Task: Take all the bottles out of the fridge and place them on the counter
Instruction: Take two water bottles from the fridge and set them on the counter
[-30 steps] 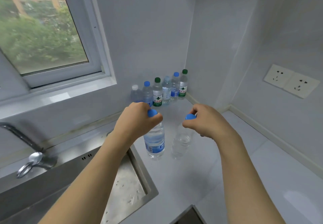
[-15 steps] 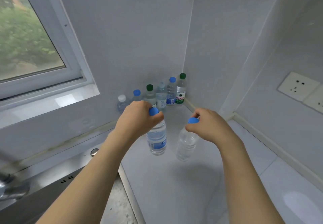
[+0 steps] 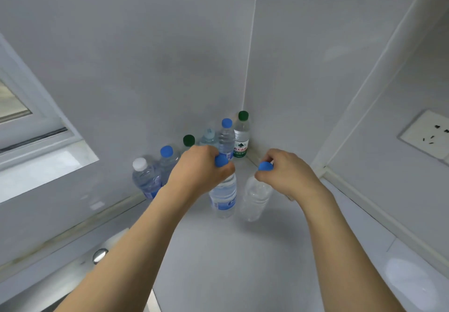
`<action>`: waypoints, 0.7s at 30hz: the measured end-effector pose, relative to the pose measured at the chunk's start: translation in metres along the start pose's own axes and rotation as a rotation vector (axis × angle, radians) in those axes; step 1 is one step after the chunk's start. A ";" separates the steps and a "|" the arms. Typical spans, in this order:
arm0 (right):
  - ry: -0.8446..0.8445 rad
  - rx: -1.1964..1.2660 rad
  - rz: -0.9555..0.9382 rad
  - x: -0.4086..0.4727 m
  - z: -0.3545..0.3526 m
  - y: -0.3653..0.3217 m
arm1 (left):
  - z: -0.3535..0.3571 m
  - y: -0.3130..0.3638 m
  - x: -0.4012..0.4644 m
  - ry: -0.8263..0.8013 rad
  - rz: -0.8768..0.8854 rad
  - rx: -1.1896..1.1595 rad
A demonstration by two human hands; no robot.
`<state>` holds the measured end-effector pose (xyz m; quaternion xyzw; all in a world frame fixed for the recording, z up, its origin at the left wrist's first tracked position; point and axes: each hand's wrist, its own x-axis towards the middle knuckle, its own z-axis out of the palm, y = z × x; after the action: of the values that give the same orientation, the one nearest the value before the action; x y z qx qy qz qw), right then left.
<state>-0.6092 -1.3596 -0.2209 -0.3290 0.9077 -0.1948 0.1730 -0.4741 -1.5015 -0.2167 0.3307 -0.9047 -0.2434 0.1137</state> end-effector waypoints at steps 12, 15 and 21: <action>0.043 -0.097 -0.061 0.117 0.000 0.016 | 0.050 0.009 0.104 -0.125 0.053 -0.012; 0.055 -0.140 -0.080 0.137 0.001 0.017 | 0.066 0.006 0.123 -0.132 0.066 -0.005; 0.070 -0.211 -0.104 0.158 0.007 0.021 | 0.089 -0.001 0.143 -0.100 0.084 0.031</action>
<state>-0.7312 -1.4517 -0.2664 -0.3850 0.9103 -0.1184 0.0952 -0.6143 -1.5634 -0.2872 0.2816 -0.9260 -0.2404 0.0732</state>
